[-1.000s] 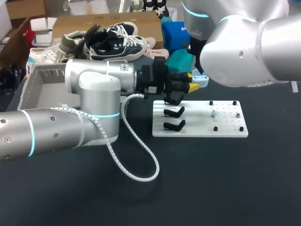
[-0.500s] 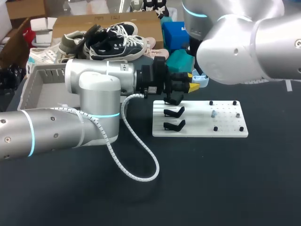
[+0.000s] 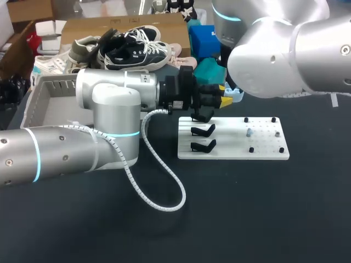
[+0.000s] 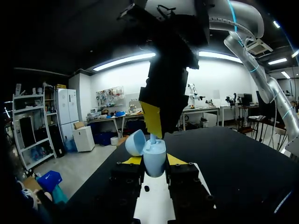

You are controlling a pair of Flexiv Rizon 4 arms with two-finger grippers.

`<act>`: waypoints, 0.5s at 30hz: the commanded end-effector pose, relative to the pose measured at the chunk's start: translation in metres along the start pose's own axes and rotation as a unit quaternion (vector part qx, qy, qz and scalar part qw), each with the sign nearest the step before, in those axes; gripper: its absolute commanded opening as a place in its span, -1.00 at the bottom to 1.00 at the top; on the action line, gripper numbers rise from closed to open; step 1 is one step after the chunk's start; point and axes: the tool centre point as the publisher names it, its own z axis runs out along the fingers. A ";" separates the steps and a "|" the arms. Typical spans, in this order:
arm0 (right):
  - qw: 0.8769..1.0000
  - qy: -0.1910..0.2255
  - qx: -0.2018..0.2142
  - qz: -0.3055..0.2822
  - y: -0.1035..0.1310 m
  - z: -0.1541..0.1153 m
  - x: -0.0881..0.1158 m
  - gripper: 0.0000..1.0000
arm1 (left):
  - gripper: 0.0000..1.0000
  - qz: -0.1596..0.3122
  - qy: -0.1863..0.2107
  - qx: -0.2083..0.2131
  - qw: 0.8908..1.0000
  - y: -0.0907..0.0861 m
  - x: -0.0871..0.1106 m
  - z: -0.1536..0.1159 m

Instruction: Pick up each earbud case from the left stands, insert the matching earbuds, close the lid, and place the case in the box.

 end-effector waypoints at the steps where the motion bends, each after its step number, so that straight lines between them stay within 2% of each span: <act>1: 1.000 0.005 0.004 0.000 0.001 0.003 -0.001 -1.00 | -1.00 0.001 -0.001 -0.001 1.000 0.001 0.000 -0.001; 11: 1.000 0.011 0.003 -0.004 0.004 0.004 0.002 -1.00 | -1.00 0.001 -0.001 -0.001 1.000 0.001 0.000 -0.001; 13: 1.000 0.013 0.001 -0.002 0.003 0.004 0.002 -0.25 | -1.00 0.001 -0.001 -0.001 1.000 0.001 0.000 -0.001; 14: 1.000 0.014 0.002 -0.002 0.003 0.004 0.002 -0.05 | -1.00 0.001 -0.001 -0.001 1.000 0.001 0.000 -0.001; 15: 1.000 0.014 0.002 -0.002 0.002 0.004 0.002 0.43 | -1.00 0.001 -0.001 -0.001 1.000 0.001 0.000 -0.001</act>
